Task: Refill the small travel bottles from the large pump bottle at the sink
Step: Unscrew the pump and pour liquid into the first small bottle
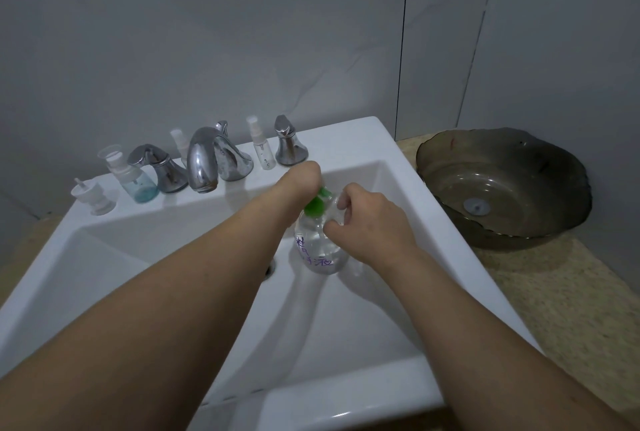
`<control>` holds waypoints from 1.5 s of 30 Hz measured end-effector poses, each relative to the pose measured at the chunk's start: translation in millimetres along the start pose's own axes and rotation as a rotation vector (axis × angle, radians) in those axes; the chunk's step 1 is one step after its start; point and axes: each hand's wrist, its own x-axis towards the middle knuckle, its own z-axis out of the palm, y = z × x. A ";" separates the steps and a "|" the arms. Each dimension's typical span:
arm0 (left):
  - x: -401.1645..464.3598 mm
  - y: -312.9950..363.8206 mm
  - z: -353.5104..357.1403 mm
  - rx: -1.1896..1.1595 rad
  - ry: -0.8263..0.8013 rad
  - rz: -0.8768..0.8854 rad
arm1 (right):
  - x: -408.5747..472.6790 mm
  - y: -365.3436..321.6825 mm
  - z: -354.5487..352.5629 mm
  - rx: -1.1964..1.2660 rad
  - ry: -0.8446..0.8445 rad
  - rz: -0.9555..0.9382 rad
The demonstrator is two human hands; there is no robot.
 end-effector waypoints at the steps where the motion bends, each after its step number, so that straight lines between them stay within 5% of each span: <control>1: -3.7 2.2 -2.4 0.043 -0.014 -0.011 | -0.1 -0.1 -0.4 0.002 0.011 -0.006; 6: -6.1 3.0 -8.4 0.186 -0.061 -0.067 | -0.9 -1.1 0.5 0.007 0.028 -0.030; 20: 4.5 -4.9 6.1 0.445 0.035 0.164 | -0.9 1.9 2.2 -0.021 -0.029 -0.004; 27: 5.7 1.1 2.9 0.181 -0.036 0.026 | -0.1 0.7 -1.0 -0.018 -0.012 -0.015; 36: -7.7 9.3 -11.2 0.347 -0.086 -0.060 | 0.1 -0.5 -0.7 0.015 0.031 -0.047; 45: -7.9 2.1 -8.9 0.237 -0.118 -0.107 | -1.3 -1.7 -1.3 -0.001 0.015 -0.057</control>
